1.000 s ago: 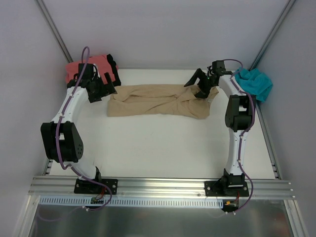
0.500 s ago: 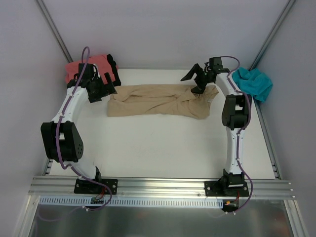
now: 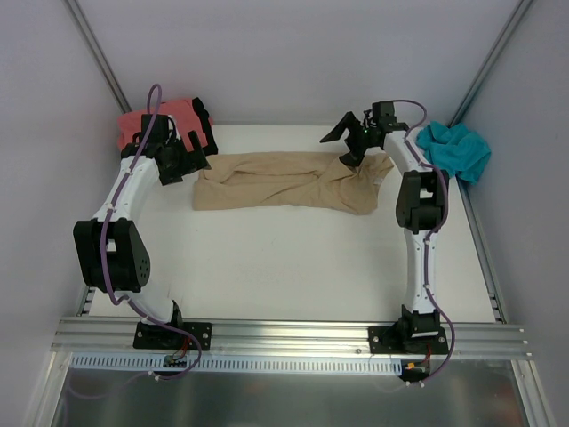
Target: Fold and stack the t-shirts
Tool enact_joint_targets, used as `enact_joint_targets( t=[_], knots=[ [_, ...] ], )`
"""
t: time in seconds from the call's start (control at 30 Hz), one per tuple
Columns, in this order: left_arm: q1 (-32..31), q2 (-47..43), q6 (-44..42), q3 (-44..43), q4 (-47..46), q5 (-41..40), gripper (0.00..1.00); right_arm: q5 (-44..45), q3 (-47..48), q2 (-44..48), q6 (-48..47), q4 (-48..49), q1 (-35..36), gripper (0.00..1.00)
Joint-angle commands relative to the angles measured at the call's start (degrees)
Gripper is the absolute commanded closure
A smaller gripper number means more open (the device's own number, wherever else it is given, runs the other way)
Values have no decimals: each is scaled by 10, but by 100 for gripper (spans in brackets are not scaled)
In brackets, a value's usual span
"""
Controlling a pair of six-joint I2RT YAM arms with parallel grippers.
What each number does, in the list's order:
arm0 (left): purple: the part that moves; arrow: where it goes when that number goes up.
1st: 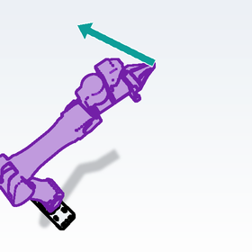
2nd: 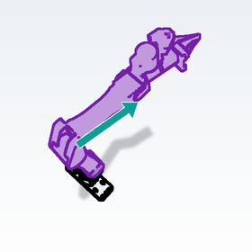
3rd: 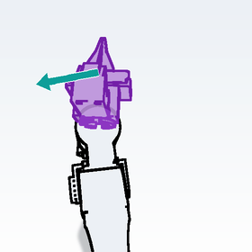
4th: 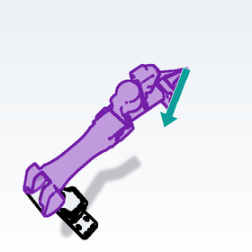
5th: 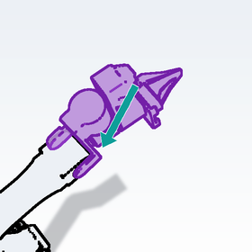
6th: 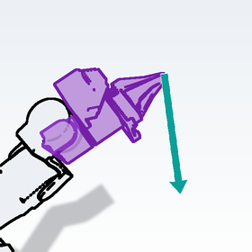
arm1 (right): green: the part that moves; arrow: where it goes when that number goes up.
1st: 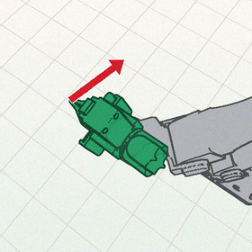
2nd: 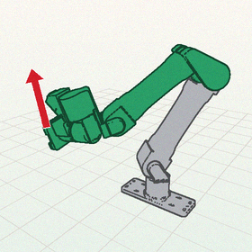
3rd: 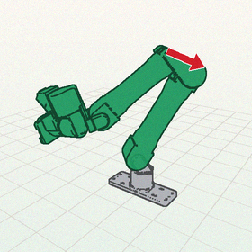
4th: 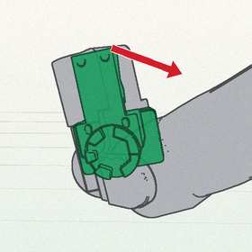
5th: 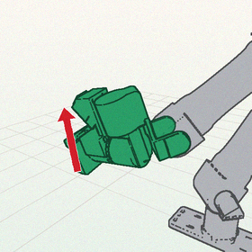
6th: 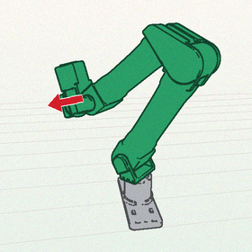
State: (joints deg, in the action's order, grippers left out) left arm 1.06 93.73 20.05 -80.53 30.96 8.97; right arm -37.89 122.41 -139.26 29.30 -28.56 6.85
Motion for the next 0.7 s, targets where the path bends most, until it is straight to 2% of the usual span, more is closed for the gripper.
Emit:
enact_joint_targets(
  t=[0.0,0.2,0.43,0.67],
  knots=[
    [-5,0,-15,-12,9,2,1,-17,50,-20,24,22,5,1],
    [-6,0,-19,-11,10,3,1,-43,49,-45,72,98,5,0],
    [-5,0,-22,-8,12,7,1,-92,49,-90,151,253,10,1],
    [-5,5,-18,-8,9,17,1,-133,100,-139,196,306,15,1]
  ],
)
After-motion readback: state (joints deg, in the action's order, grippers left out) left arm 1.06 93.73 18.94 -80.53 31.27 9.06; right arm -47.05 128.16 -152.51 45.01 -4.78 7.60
